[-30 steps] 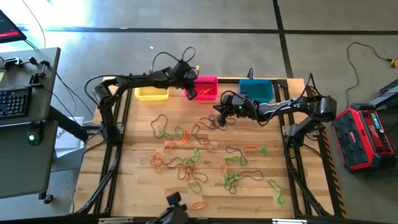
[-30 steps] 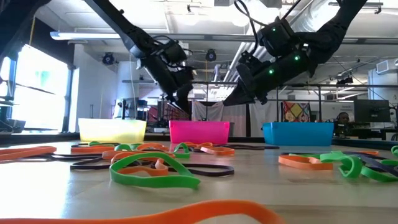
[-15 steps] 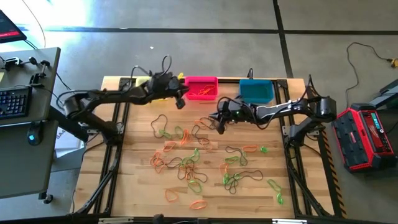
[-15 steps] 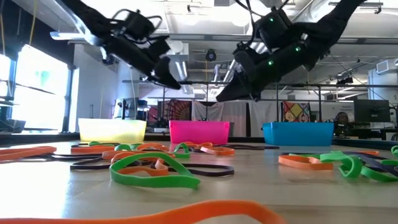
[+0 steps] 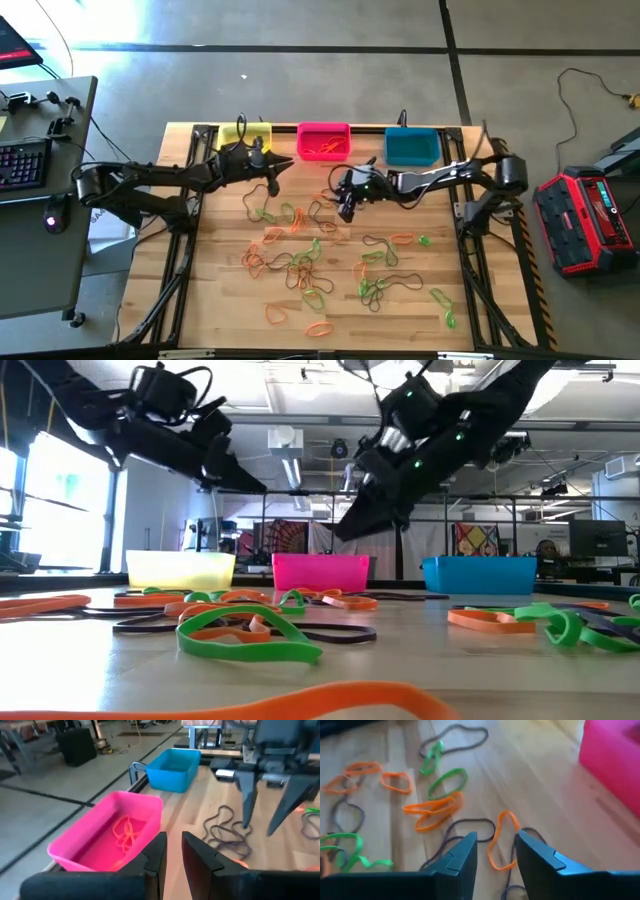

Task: Sort rubber bands into baskets
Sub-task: Put the orange rubber band into the pink bin

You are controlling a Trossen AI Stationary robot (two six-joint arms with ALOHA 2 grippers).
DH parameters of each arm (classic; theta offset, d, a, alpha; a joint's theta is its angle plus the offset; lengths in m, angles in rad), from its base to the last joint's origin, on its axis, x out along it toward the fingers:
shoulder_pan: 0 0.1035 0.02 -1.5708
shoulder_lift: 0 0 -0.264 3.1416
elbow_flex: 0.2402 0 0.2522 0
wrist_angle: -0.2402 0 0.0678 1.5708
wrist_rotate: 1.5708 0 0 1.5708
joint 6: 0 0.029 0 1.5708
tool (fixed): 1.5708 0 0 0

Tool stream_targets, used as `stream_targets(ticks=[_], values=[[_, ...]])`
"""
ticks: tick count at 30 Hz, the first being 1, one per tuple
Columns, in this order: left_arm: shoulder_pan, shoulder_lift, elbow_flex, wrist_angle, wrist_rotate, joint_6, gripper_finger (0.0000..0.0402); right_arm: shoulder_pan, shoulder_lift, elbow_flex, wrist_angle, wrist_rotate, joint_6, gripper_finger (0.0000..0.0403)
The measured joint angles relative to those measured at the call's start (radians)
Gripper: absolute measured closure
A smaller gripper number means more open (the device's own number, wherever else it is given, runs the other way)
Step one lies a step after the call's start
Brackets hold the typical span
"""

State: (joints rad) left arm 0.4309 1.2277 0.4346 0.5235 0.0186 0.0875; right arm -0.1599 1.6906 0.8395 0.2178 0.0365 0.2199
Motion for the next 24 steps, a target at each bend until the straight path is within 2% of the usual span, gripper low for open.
stream_targets(ticks=[7, 24], values=[[-0.029, -0.032, -0.048, 0.041, -0.003, -0.026, 0.0353, -0.002, 0.108, 0.083, -0.103, 0.101, 0.024, 0.0279], [-0.087, -0.03, -0.049, 0.048, -0.005, -0.032, 0.0353, -0.031, 0.231, 0.13, -0.125, 0.087, 0.094, 0.0279]])
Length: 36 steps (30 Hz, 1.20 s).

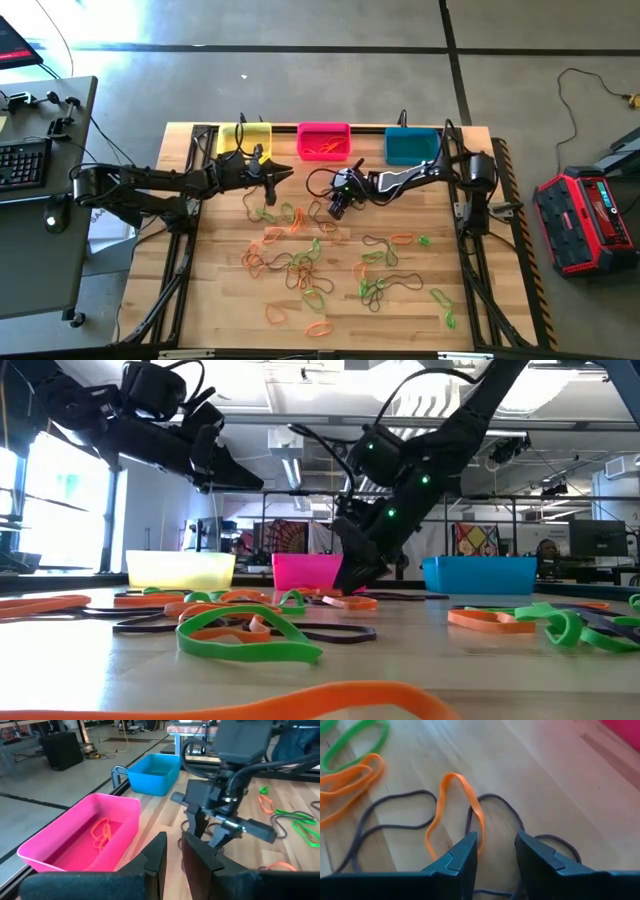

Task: Sort rubber bands into baskets
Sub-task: Put the orange rubber band into the pink bin

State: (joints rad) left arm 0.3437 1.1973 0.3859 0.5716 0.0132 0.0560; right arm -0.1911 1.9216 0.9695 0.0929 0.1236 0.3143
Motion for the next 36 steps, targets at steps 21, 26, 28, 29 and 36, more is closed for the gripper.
stream_targets(ticks=[21, 26, 28, 29, 36], values=[[-0.018, 0.0, 0.0, 0.002, 0.001, 0.004, 0.0353, -0.021, 0.009, 0.0, 0.027, -0.095, 0.002, 0.0279], [-0.018, 0.0, 0.0, 0.002, 0.001, 0.017, 0.0353, -0.021, 0.009, 0.0, 0.025, -0.054, -0.006, 0.0286], [-0.018, 0.0, 0.0, 0.002, 0.001, 0.018, 0.0353, -0.023, 0.009, 0.0, 0.024, -0.058, -0.006, 0.0297], [-0.018, 0.0, 0.0, 0.002, 0.001, 0.019, 0.0353, -0.026, 0.009, 0.0, 0.024, -0.071, -0.005, 0.0304], [-0.018, 0.0, 0.0, 0.003, 0.001, 0.014, 0.0353, -0.024, 0.009, 0.0, 0.022, -0.103, -0.008, 0.0363]])
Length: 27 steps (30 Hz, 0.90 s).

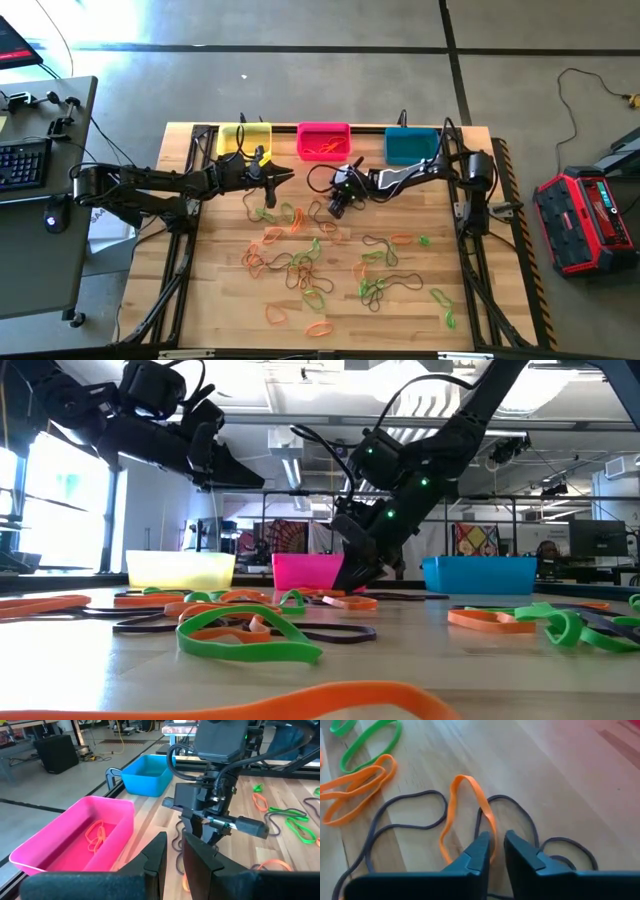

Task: Sort rubber bands into baskets
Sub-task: Put the orange rubber band into the pink bin

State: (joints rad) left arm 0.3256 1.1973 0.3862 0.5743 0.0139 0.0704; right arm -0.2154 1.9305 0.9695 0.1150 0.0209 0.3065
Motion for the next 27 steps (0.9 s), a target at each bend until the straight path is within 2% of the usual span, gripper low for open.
stream_targets(ticks=[5, 10, 16, 21, 27], values=[[0.0, 0.0, 0.0, 0.0, 0.0, -0.014, 0.0353, 0.018, -0.004, 0.0, 0.001, -0.007, 0.007, 0.0399], [0.0, 0.0, 0.0, -0.002, 0.007, -0.014, 0.0353, 0.029, -0.015, 0.078, -0.114, 0.018, 0.014, 0.0397], [0.001, 0.0, 0.0, -0.005, -0.007, -0.094, 0.0353, 0.035, -0.022, 0.217, -0.276, 0.046, -0.08, 0.0402], [-0.006, 0.0, 0.0, -0.008, -0.01, -0.051, 0.0353, 0.007, -0.023, 0.314, -0.406, 0.047, -0.154, 0.0402], [-0.005, 0.0, 0.0, -0.008, -0.053, -0.036, 0.0353, -0.023, -0.023, 0.426, -0.452, 0.048, -0.224, 0.0403]])
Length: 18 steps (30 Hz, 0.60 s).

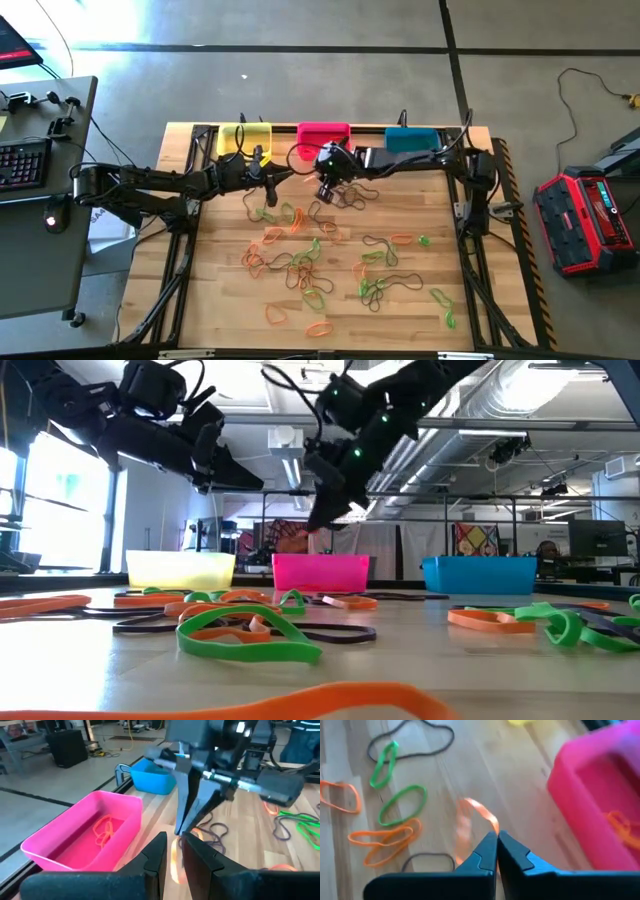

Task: Sort rubber bands into baskets
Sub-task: Put the orange rubber band into the pink bin

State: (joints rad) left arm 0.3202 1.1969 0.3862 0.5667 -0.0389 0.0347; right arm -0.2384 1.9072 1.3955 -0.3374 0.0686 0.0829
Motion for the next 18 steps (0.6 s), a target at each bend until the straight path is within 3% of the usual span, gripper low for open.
stream_targets(ticks=[8, 18], values=[[0.0, 0.0, 0.0, 0.003, 0.008, -0.006, 0.0353, -0.086, 0.0, 0.105, -0.073, 0.012, -0.118, 0.0403], [0.0, 0.0, 0.0, 0.008, 0.008, -0.005, 0.0353, -0.228, 0.01, 0.112, -0.065, 0.012, -0.17, 0.0403]])
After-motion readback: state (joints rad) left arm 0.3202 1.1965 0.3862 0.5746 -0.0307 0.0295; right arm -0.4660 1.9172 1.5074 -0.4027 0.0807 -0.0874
